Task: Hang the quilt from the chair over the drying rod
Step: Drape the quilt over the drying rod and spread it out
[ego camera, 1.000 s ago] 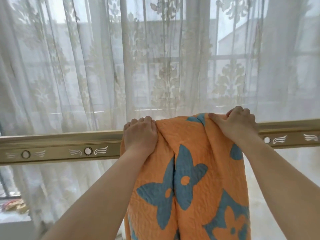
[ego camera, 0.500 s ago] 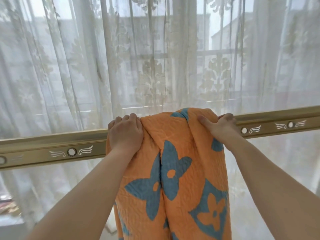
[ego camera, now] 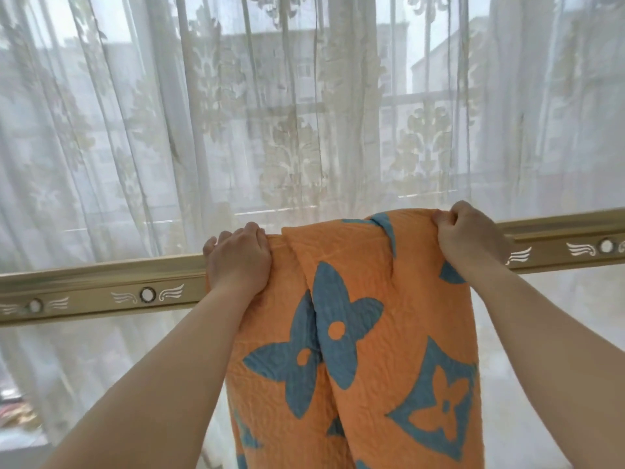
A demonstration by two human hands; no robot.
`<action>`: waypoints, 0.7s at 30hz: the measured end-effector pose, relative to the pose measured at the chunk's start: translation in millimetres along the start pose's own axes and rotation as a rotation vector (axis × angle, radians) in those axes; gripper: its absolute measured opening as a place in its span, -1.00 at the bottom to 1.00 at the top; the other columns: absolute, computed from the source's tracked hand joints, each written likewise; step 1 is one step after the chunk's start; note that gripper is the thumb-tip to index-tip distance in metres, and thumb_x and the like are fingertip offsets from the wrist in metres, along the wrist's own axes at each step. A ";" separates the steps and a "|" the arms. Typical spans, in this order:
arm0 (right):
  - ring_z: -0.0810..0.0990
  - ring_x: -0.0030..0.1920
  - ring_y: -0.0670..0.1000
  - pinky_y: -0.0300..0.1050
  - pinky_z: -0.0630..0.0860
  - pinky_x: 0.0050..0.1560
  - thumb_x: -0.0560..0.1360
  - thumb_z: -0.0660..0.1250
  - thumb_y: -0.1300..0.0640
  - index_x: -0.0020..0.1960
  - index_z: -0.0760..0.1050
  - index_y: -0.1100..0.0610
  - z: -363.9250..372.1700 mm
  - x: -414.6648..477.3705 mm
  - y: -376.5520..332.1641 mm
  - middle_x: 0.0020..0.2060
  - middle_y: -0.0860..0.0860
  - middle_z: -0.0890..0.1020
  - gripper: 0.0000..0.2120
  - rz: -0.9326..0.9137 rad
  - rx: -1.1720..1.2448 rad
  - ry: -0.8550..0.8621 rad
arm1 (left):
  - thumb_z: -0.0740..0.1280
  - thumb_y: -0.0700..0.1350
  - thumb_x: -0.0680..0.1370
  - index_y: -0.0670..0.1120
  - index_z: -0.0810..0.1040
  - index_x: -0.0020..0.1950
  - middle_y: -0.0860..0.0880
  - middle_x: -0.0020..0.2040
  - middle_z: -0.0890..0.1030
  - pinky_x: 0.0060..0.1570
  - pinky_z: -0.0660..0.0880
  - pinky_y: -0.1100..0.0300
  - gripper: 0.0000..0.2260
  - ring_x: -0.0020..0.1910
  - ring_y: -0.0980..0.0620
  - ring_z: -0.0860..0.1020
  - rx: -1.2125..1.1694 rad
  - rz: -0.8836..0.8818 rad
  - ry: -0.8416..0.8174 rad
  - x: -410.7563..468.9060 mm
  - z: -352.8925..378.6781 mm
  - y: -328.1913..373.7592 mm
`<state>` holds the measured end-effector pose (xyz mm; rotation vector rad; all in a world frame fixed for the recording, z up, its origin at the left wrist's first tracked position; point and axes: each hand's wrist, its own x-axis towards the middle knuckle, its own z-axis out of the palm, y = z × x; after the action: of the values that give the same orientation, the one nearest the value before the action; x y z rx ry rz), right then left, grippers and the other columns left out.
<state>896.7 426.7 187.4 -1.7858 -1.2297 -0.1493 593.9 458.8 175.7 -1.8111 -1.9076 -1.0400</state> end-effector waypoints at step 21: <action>0.55 0.05 0.10 -0.05 0.37 0.01 0.57 0.19 -0.03 0.09 0.55 0.06 29.7 -45.7 -83.7 0.04 0.00 0.59 -0.75 -0.523 -0.057 -0.037 | -0.04 0.01 0.64 -0.04 0.48 0.07 -0.03 0.04 0.61 0.30 0.20 -0.07 -0.69 0.12 -0.10 0.48 0.042 0.047 0.032 -9.2 3.9 10.9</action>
<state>797.3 423.4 197.0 -1.4821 -1.7124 -0.4543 606.6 454.1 170.0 -1.7961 -1.8457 -0.9996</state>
